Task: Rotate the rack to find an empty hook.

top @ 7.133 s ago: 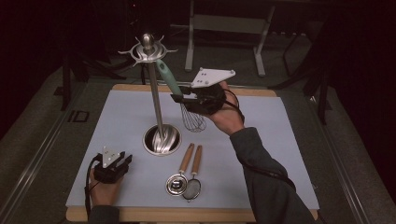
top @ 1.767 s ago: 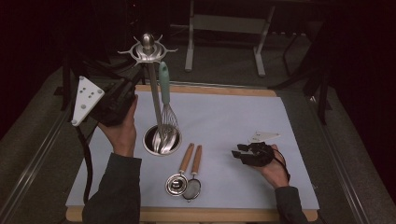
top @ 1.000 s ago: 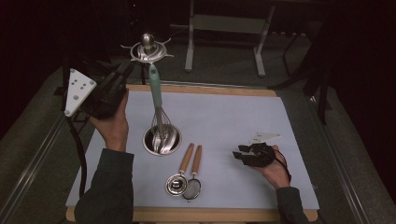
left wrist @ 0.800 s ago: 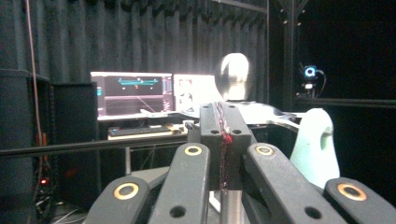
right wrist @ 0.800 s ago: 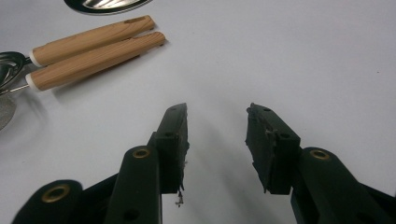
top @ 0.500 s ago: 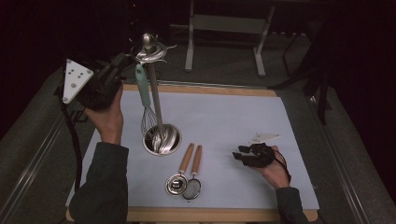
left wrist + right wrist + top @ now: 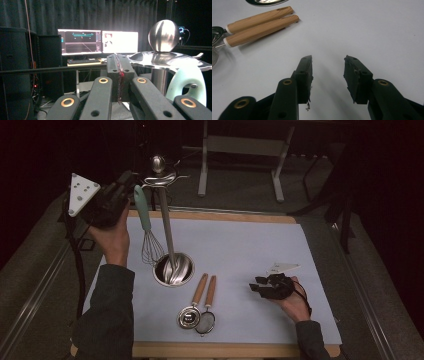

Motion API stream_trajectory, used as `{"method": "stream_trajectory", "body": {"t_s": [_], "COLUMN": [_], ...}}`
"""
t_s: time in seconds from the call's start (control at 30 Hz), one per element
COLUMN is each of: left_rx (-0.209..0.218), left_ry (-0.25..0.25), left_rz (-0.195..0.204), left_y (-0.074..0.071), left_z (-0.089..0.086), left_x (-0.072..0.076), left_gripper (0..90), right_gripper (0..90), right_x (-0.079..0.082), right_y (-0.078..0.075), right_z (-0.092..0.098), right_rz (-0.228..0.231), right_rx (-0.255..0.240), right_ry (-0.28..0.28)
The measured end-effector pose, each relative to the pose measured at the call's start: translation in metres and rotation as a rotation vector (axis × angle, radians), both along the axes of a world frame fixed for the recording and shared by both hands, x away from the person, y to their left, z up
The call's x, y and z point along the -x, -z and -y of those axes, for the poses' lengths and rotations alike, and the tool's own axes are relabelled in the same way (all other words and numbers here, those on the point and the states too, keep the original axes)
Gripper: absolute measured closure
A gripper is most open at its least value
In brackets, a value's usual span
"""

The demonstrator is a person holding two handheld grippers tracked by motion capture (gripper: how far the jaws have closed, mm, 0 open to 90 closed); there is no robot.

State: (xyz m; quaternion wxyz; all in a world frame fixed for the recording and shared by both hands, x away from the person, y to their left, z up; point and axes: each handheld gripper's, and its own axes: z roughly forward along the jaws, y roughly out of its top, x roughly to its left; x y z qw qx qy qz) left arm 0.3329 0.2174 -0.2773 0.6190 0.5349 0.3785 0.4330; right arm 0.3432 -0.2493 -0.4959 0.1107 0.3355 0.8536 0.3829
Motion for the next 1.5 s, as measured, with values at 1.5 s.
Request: {"method": "stream_trajectory", "body": {"t_s": [1.5], "left_rx": [-0.104], "left_ry": [-0.036], "left_rz": [-0.281], "left_y": [0.102], "left_z": [-0.041], "left_x": [0.029], "left_gripper": [88.3], "right_gripper": [56.3], "right_x": [0.006], "right_y": [-0.008], "right_z": [-0.007], "right_rz": [0.016], "right_rx": [0.01], "right_ry": [-0.008]}}
